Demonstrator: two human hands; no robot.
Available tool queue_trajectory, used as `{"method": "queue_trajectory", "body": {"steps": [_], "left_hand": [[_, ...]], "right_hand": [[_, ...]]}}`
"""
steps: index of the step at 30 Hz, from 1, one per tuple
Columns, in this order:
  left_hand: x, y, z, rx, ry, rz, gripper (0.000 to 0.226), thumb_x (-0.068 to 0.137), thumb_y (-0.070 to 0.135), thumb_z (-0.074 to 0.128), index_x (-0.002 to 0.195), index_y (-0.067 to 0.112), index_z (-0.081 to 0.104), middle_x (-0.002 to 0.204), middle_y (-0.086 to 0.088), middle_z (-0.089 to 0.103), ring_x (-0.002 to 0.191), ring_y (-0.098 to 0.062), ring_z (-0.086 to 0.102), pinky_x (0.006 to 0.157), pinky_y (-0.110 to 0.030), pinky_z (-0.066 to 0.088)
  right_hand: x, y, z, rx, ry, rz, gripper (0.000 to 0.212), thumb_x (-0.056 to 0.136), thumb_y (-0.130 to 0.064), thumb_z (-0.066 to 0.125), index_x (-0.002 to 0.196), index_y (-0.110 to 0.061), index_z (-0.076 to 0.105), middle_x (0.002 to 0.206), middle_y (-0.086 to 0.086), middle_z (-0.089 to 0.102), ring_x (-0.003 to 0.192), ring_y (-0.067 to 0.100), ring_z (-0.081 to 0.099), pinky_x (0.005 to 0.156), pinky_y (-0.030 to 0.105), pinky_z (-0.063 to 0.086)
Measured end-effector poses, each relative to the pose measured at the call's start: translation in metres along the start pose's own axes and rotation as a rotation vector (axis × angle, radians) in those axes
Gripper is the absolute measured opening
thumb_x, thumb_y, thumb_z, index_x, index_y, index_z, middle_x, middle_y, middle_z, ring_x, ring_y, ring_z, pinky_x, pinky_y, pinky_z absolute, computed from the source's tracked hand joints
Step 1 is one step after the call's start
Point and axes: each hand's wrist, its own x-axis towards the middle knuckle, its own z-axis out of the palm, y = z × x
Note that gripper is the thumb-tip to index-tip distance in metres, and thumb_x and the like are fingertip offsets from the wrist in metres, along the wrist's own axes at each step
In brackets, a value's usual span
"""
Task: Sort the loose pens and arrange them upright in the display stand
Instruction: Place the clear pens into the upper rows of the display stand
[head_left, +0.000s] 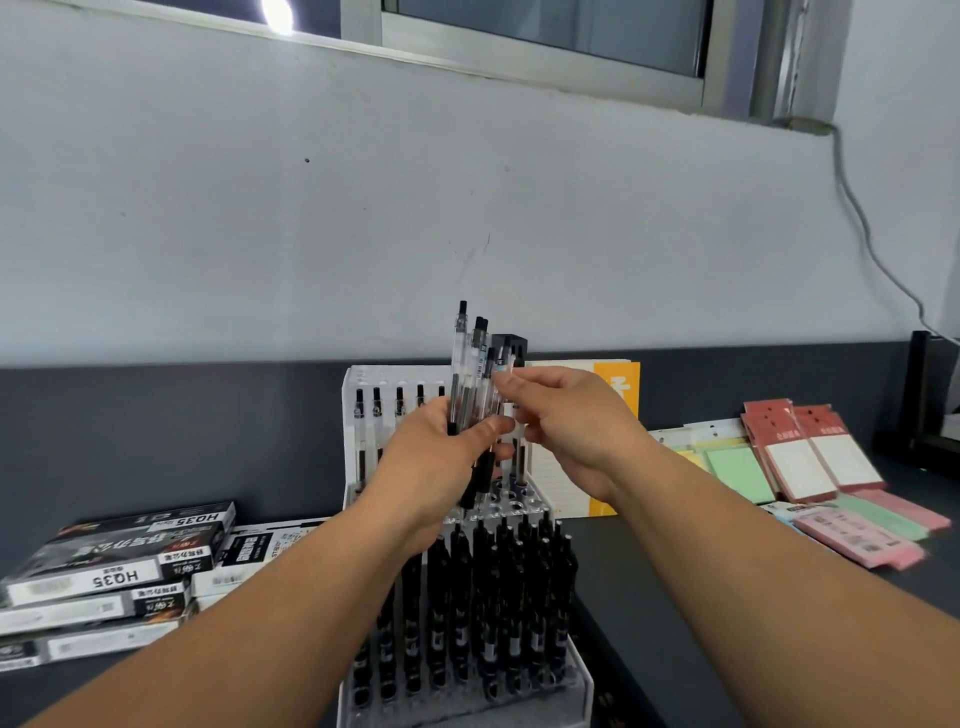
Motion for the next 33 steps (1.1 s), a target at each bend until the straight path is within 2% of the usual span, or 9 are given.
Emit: {"method": "queue_trajectory", "body": {"steps": [2, 4, 7, 13, 16, 21, 26, 30, 33], "left_hand": [[0.000, -0.001, -0.004, 0.017, 0.039, 0.019, 0.010, 0.092, 0.023, 0.062, 0.102, 0.022, 0.065, 0.091, 0.003, 0.075, 0.089, -0.015, 0.071, 0.082, -0.041, 0.057], [0.000, 0.000, -0.009, 0.031, 0.097, 0.039, 0.010, 0.092, 0.023, 0.062, 0.102, 0.022, 0.064, 0.096, 0.004, 0.073, 0.091, -0.012, 0.069, 0.075, -0.030, 0.056], [-0.002, 0.001, -0.014, -0.040, 0.137, 0.038, 0.011, 0.094, 0.017, 0.059, 0.105, 0.019, 0.060, 0.100, 0.006, 0.072, 0.087, -0.009, 0.071, 0.075, -0.024, 0.057], [-0.004, 0.000, -0.021, -0.059, 0.138, 0.052, 0.009, 0.096, 0.015, 0.056, 0.104, 0.017, 0.060, 0.089, 0.007, 0.074, 0.082, -0.011, 0.071, 0.070, -0.024, 0.058], [-0.004, -0.001, -0.023, -0.062, 0.130, 0.049, 0.010, 0.096, 0.015, 0.055, 0.105, 0.017, 0.060, 0.089, 0.007, 0.074, 0.081, -0.009, 0.072, 0.069, -0.023, 0.058], [-0.005, -0.002, -0.027, -0.064, 0.122, 0.050, 0.010, 0.096, 0.015, 0.056, 0.106, 0.017, 0.059, 0.090, 0.007, 0.074, 0.078, -0.006, 0.071, 0.069, -0.024, 0.057], [-0.004, -0.004, -0.028, -0.059, 0.112, 0.040, 0.010, 0.096, 0.015, 0.056, 0.105, 0.017, 0.059, 0.089, 0.008, 0.074, 0.078, -0.006, 0.071, 0.070, -0.024, 0.058], [-0.005, -0.003, -0.027, -0.068, 0.098, 0.036, 0.011, 0.096, 0.015, 0.056, 0.106, 0.017, 0.059, 0.089, 0.008, 0.074, 0.080, -0.008, 0.071, 0.068, -0.021, 0.057], [-0.006, -0.003, -0.028, -0.072, 0.092, 0.042, 0.010, 0.096, 0.016, 0.056, 0.105, 0.018, 0.060, 0.088, 0.009, 0.075, 0.080, -0.008, 0.071, 0.068, -0.022, 0.057]], "right_hand": [[0.003, -0.001, -0.001, 0.043, 0.020, -0.006, 0.018, 0.085, -0.020, 0.072, 0.098, -0.008, 0.071, 0.076, -0.002, 0.065, 0.064, 0.007, 0.057, 0.064, 0.023, 0.048], [0.005, -0.001, -0.003, 0.039, 0.119, -0.073, 0.010, 0.085, -0.019, 0.073, 0.089, -0.010, 0.071, 0.072, 0.001, 0.067, 0.066, 0.011, 0.059, 0.064, 0.023, 0.054], [0.008, 0.003, -0.003, -0.253, 0.308, -0.253, 0.008, 0.084, -0.025, 0.073, 0.081, -0.018, 0.071, 0.072, -0.002, 0.070, 0.066, 0.012, 0.063, 0.071, 0.028, 0.056], [0.008, 0.007, 0.008, -0.672, 0.322, -0.332, 0.013, 0.087, -0.032, 0.068, 0.090, -0.021, 0.073, 0.071, -0.015, 0.060, 0.065, -0.003, 0.054, 0.056, 0.001, 0.032], [0.008, 0.004, 0.012, -0.750, 0.331, -0.345, 0.015, 0.088, -0.032, 0.067, 0.093, -0.019, 0.073, 0.078, -0.011, 0.064, 0.072, 0.003, 0.055, 0.056, 0.003, 0.031], [0.004, 0.019, 0.017, -0.872, 0.280, -0.255, 0.015, 0.088, -0.031, 0.066, 0.085, -0.018, 0.073, 0.086, -0.003, 0.072, 0.074, 0.008, 0.058, 0.067, 0.018, 0.041], [0.008, 0.021, 0.017, -0.944, 0.301, -0.200, 0.035, 0.086, -0.025, 0.062, 0.052, -0.019, 0.057, 0.062, -0.005, 0.063, 0.063, 0.012, 0.059, 0.046, 0.016, 0.032], [0.009, 0.020, 0.022, -0.951, 0.332, -0.177, 0.038, 0.085, -0.023, 0.061, 0.048, -0.019, 0.054, 0.052, -0.004, 0.054, 0.054, 0.014, 0.055, 0.043, 0.019, 0.029], [0.007, 0.023, 0.022, -0.936, 0.337, -0.191, 0.035, 0.084, -0.021, 0.059, 0.050, -0.014, 0.059, 0.055, 0.000, 0.060, 0.052, 0.015, 0.056, 0.044, 0.019, 0.034]]}}
